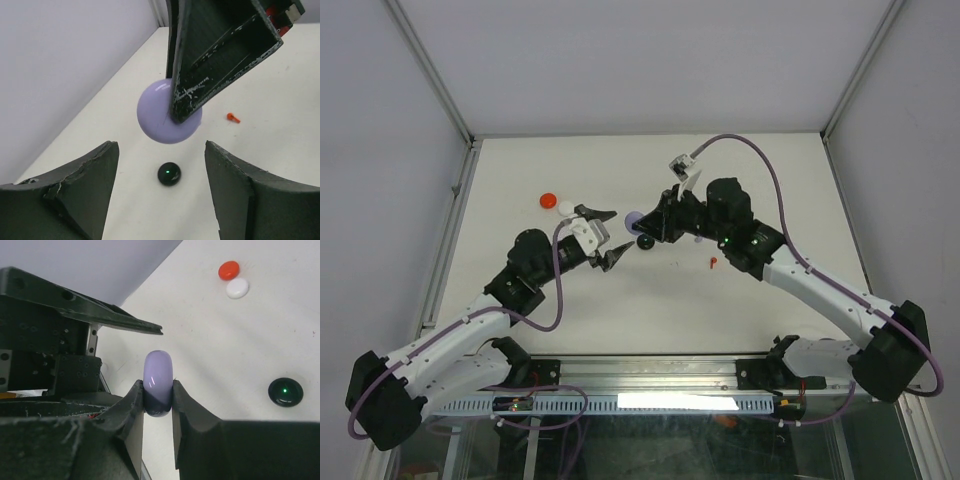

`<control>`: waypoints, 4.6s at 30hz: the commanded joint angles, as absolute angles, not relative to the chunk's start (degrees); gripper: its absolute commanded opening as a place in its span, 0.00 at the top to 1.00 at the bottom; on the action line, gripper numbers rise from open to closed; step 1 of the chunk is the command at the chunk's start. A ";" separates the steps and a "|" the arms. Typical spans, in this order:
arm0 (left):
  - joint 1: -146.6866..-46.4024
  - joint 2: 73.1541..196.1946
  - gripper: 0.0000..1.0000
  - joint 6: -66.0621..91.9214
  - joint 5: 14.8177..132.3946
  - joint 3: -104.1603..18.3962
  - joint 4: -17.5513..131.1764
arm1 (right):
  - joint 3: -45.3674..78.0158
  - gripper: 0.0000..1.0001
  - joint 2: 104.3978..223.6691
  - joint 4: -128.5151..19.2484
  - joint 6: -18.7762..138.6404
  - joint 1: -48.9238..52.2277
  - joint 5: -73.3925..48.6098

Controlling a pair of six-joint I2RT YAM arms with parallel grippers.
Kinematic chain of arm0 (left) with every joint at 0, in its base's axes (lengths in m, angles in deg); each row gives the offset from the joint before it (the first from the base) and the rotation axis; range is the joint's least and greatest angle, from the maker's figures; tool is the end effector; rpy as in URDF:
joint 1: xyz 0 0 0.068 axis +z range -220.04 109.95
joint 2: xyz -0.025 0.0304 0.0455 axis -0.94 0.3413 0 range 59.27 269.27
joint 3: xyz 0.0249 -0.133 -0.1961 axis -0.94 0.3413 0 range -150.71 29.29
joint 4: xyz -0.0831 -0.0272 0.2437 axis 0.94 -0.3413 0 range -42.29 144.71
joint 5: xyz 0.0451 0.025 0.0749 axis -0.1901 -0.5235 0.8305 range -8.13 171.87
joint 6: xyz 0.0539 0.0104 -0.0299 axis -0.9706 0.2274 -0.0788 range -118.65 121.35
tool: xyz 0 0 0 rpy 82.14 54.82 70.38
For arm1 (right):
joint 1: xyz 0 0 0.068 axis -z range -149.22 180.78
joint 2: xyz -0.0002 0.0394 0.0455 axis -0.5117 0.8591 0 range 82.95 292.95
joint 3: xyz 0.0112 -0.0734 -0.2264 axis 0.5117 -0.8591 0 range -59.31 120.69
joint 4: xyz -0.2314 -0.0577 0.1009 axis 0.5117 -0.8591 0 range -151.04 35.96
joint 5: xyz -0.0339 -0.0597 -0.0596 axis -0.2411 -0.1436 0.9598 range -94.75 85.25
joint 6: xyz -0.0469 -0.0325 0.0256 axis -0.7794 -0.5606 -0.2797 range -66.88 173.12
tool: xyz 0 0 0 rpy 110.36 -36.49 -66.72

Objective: Insert the wireless bluetooth earbuds into the charging case
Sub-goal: Pick up the charging case at the center of the board.

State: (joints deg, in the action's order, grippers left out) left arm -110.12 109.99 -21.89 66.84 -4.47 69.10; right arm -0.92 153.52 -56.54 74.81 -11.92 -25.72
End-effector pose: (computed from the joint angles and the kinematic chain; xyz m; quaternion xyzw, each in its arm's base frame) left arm 0.1793 -0.1669 0.2714 0.4530 0.5626 -0.1938 0.6639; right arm 0.2149 0.2215 0.3060 -0.2512 0.7451 0.4420 0.4316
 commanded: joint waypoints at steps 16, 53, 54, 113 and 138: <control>-96.52 113.57 0.50 27.02 43.77 4.70 107.84 | -8.15 0.97 149.11 -33.33 79.59 -12.20 -35.05; -95.27 118.16 0.78 46.33 31.96 2.85 124.40 | -7.37 0.96 154.28 -29.85 76.75 -11.58 -52.70; -95.27 118.16 0.83 46.53 31.93 2.83 124.25 | -7.24 0.96 154.50 -30.16 76.52 -11.58 -52.83; -112.99 121.00 1.00 63.42 97.95 -25.37 50.71 | -19.25 0.52 163.84 4.55 -3.38 -25.38 -3.91; -112.90 111.23 0.38 51.87 103.97 -19.14 55.24 | -18.40 1.00 160.14 -4.27 12.63 -25.91 -1.13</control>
